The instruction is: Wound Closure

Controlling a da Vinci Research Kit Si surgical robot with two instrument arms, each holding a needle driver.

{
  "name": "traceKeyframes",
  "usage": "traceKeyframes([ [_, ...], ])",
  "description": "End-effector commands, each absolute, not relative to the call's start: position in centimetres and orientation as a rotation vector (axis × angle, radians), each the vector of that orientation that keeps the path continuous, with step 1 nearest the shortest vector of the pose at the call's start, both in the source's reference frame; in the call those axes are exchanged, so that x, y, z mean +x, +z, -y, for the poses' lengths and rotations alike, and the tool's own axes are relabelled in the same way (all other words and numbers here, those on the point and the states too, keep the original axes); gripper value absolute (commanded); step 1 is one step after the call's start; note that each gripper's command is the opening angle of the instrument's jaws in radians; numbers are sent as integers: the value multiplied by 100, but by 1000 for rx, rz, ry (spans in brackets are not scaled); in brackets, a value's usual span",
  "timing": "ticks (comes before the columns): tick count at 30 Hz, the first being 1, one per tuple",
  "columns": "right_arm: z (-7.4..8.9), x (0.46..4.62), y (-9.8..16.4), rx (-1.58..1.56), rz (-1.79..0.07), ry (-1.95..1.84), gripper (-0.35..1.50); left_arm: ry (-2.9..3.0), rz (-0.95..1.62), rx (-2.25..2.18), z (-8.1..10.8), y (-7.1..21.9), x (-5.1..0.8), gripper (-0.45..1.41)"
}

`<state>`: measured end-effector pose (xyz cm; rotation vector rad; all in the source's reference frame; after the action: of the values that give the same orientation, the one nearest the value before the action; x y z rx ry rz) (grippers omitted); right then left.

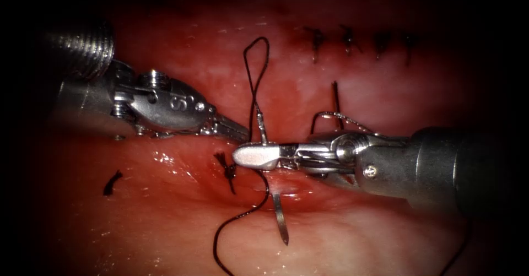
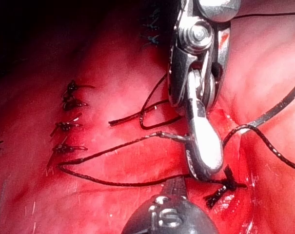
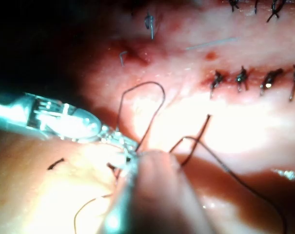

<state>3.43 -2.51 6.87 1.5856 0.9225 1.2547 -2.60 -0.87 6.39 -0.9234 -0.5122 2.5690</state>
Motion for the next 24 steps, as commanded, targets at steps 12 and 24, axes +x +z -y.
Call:
traceKeyframes([
  [12, 212, 342, 712, 1377, -1233, 1297, 126, 2568, 514, -925, 88, 642, -266, -25],
  [24, 163, 276, 735, 1078, -1369, 1204, 131, 2601, 467, -990, 82, 602, -261, -35],
])
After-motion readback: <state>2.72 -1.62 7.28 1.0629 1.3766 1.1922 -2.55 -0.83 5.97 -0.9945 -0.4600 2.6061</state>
